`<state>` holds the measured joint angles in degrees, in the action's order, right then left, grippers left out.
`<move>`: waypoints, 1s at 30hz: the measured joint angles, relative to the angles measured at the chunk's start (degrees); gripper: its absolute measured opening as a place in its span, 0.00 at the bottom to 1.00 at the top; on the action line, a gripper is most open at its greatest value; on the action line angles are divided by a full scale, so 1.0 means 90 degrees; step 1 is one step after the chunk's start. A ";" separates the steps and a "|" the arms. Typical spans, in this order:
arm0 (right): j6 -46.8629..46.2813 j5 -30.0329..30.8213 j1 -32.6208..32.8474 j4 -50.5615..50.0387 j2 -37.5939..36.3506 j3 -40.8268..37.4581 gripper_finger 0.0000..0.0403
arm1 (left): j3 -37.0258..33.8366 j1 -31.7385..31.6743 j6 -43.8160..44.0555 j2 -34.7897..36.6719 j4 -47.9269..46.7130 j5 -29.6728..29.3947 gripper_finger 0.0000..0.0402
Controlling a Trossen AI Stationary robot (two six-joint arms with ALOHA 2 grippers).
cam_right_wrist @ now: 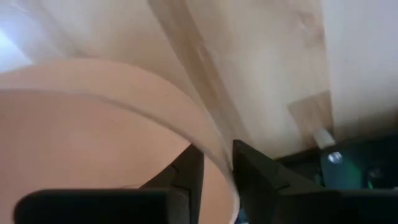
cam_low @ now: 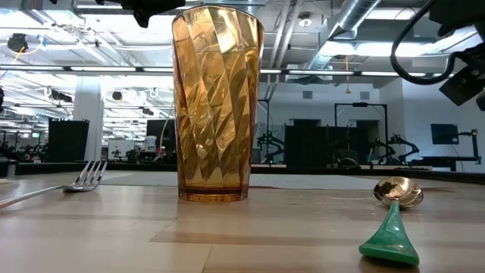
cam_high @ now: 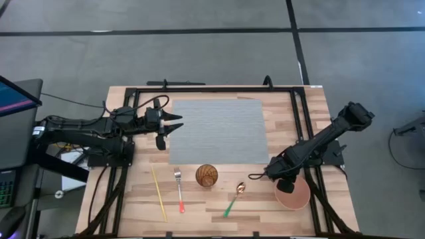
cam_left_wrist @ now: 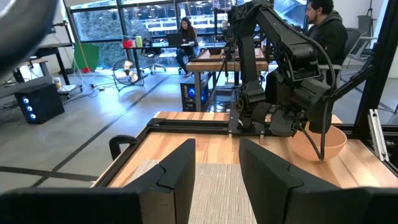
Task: Pick & Place Utensil
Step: Put the light orange bowl on the gray placemat
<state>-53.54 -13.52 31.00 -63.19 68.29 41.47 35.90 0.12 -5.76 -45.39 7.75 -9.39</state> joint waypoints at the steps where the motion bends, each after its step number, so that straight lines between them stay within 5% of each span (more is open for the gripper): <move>1: 0.0008 -0.0002 0.0000 0.0098 0.0000 0.0002 0.16 | 0.0000 0.0000 0.0000 0.0000 0.0001 0.0000 0.32; 5: 0.0016 -0.0122 0.0000 0.0274 -0.0008 0.0012 0.03 | 0.0000 0.0000 0.0002 0.0000 -0.0001 0.0000 0.32; 16: -0.0347 -0.0050 -0.0198 0.0332 -0.0012 0.0980 0.01 | 0.0000 0.0000 0.0002 0.0000 0.0002 0.0000 0.32; 22: 0.0365 0.1750 -0.0674 0.0203 -0.0017 0.1915 0.01 | -0.0002 0.0000 0.0001 0.0000 0.0026 0.0000 0.32; 30: 0.0847 0.3097 -0.2330 0.0502 -0.0012 0.2407 0.02 | -0.0002 0.0000 0.0002 0.0000 0.0026 0.0002 0.32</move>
<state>-45.91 14.36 10.03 -58.67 68.18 63.13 35.88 0.12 -5.74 -45.39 7.99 -9.37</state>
